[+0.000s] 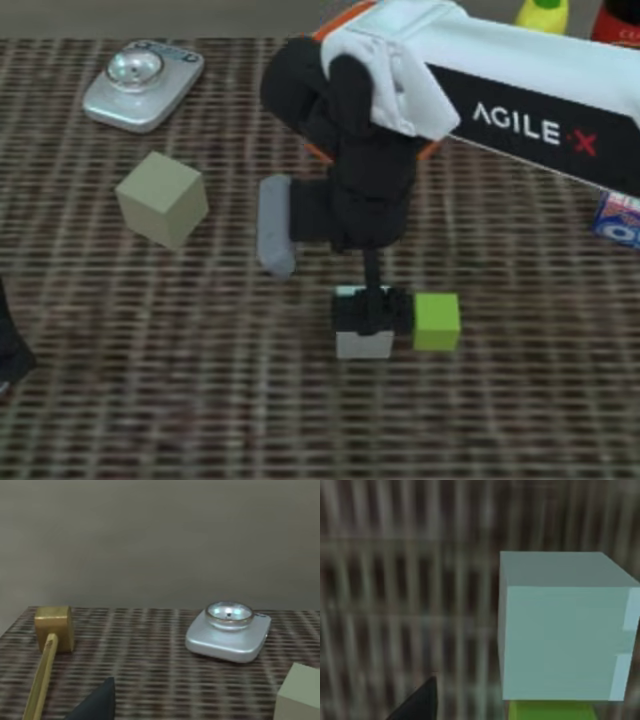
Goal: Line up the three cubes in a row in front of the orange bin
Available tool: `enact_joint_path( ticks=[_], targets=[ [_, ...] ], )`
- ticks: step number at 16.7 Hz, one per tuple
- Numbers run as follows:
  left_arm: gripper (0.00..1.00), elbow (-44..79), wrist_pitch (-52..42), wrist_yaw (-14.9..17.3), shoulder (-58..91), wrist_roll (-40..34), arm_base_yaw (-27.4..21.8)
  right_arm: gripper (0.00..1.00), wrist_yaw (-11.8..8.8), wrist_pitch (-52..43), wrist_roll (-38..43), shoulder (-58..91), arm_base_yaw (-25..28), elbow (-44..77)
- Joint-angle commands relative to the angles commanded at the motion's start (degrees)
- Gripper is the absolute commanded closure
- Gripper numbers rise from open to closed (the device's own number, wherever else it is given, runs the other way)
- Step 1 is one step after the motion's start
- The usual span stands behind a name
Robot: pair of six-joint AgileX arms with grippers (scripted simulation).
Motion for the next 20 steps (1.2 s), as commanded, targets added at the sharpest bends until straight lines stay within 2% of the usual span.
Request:
enact_joint_path(
  ticks=[7,10,15,20],
  targets=[
    [0.00,0.55,-0.45,0.14,0.37,0.13,-0.22,0.00,-0.06,-0.13,0.16,-0.52,-0.47,0.11],
    [0.00,5.62,-4.50,1.13,4.41,1.20,-1.88,0.00,-0.54,3.31,1.67,-4.89,-2.44,-3.42],
    [0.00,23.57,-19.74,3.11,22.82,4.67,-6.30,0.00,-1.81,14.25,7.49,-22.01,-9.29,-16.72],
    [0.00,46.59,-42.22,3.91,53.88,8.98,-10.66,0.00,-2.85,29.06,17.17,-49.59,-19.06,-38.88]
  ],
)
